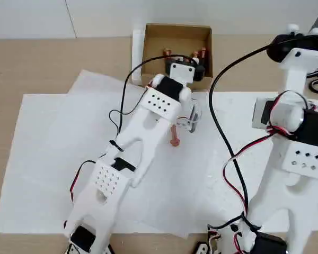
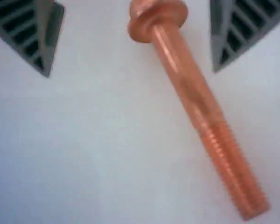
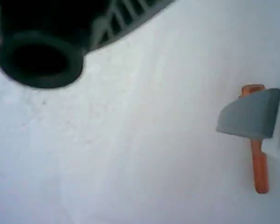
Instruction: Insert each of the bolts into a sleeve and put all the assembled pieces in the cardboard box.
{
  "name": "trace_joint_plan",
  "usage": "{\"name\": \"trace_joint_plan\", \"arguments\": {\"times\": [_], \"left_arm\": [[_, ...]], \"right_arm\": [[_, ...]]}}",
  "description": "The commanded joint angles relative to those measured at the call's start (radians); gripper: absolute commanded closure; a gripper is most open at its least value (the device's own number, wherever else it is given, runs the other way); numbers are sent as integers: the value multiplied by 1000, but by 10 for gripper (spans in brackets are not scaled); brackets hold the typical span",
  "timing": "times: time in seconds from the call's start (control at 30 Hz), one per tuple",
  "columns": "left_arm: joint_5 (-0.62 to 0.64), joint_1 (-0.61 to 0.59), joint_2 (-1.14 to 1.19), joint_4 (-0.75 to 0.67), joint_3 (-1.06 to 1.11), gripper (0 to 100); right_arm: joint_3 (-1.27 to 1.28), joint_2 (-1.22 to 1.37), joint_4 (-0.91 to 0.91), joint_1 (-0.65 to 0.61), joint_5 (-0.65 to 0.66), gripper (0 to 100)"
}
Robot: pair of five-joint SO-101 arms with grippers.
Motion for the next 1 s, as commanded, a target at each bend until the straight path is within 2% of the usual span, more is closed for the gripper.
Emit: {"name": "trace_joint_plan", "arguments": {"times": [0.0, 0.33, 0.57, 0.97], "left_arm": [[6, -5, -12, 20, -21, 790], [6, -40, -12, 17, 53, 791], [5, -41, -11, 2, 110, 883], [2, -41, -11, -21, 197, 889]], "right_arm": [[2, -33, -1, 5, 8, 995], [2, -31, -1, 5, 6, 995], [2, -31, -1, 5, 3, 995], [2, -31, -1, 5, 3, 995]]}}
